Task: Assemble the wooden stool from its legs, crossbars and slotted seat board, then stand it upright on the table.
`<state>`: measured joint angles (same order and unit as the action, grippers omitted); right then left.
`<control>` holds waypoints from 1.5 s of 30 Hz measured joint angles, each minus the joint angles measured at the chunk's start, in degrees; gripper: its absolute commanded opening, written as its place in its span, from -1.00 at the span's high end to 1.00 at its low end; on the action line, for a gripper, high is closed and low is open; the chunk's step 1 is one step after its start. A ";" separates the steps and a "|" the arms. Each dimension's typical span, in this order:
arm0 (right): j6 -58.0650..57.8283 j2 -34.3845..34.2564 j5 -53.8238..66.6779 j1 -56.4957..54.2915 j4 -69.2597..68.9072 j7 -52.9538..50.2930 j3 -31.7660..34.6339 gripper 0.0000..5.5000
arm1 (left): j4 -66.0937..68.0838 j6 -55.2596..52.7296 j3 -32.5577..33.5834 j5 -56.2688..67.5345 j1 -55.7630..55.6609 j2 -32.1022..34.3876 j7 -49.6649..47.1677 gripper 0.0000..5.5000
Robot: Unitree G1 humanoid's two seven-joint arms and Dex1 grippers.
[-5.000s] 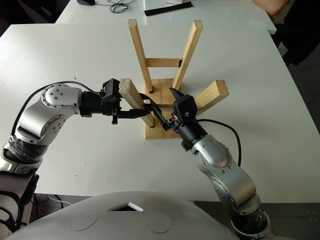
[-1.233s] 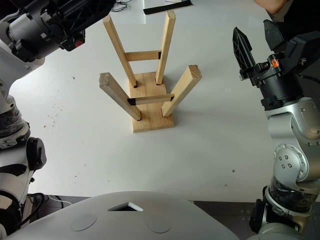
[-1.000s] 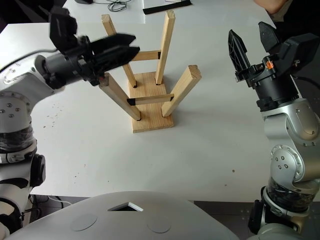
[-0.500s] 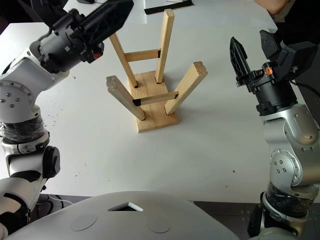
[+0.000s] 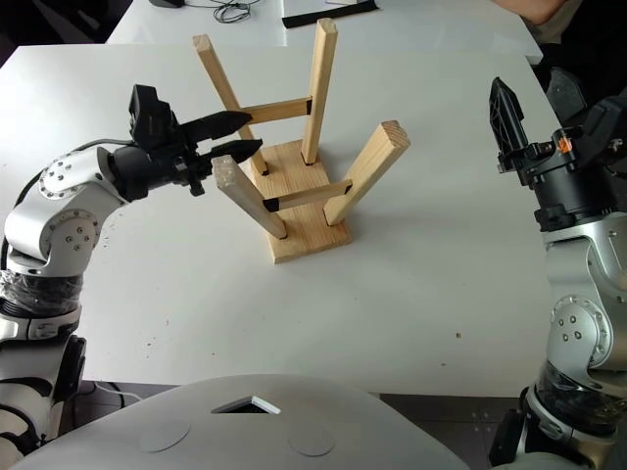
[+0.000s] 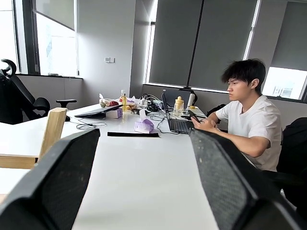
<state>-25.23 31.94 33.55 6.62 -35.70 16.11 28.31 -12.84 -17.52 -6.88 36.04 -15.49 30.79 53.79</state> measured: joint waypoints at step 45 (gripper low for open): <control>9.47 -0.09 -31.19 34.83 -1.22 14.08 -24.02 -0.04 | 9.13 4.06 10.05 -1.85 20.31 15.85 25.56 0.49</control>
<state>-15.76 31.85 2.35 41.45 -36.91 30.19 4.29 -3.70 -13.46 3.18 34.19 4.82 46.64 79.35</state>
